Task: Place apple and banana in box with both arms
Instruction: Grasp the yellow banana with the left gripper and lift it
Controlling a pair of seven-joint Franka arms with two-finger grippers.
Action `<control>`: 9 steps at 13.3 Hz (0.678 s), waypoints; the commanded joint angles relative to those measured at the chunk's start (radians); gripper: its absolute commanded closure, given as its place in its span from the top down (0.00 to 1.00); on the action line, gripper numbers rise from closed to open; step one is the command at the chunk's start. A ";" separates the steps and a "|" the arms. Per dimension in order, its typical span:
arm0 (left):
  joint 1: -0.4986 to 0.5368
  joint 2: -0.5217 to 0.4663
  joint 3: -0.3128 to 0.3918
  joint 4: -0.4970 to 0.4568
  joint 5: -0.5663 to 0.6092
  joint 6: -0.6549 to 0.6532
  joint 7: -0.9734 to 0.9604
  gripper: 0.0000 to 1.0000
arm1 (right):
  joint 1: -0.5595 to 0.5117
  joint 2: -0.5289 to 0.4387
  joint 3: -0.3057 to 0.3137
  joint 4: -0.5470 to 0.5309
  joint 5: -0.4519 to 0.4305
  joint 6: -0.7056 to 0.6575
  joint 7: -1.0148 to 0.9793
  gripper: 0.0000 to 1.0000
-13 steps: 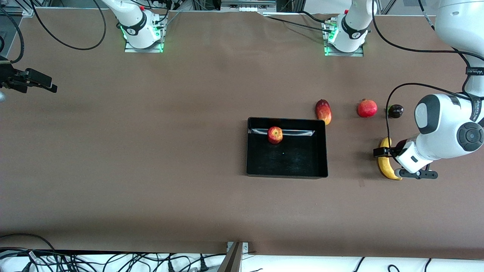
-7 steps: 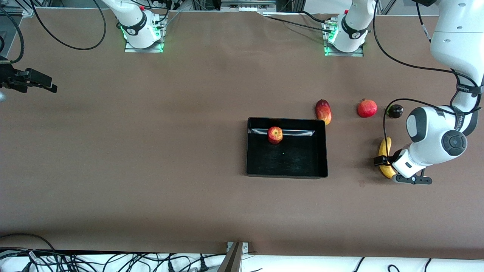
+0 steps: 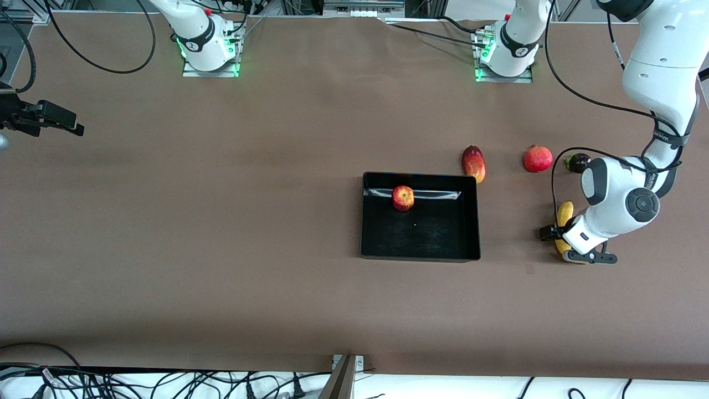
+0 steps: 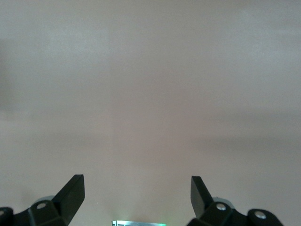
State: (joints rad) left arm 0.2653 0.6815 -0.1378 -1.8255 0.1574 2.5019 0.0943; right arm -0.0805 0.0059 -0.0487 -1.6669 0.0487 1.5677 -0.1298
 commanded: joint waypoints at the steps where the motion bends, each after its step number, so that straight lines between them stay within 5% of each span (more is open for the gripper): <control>1: 0.028 -0.034 -0.016 -0.043 0.031 0.012 0.001 0.08 | 0.004 0.003 0.000 0.015 0.008 -0.006 -0.002 1.00; 2: 0.028 -0.036 -0.014 -0.044 0.033 0.012 0.004 0.00 | 0.002 0.005 -0.002 0.015 0.010 -0.006 -0.002 1.00; 5: 0.025 -0.080 -0.016 -0.046 0.037 -0.046 0.004 0.00 | 0.004 0.003 -0.002 0.015 0.008 -0.005 -0.002 1.00; 9: -0.063 -0.267 -0.032 -0.041 -0.017 -0.355 -0.097 0.00 | 0.004 0.003 -0.002 0.015 0.010 -0.005 -0.001 1.00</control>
State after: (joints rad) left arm 0.2607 0.5568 -0.1639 -1.8310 0.1597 2.2904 0.0746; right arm -0.0798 0.0059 -0.0483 -1.6669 0.0492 1.5682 -0.1298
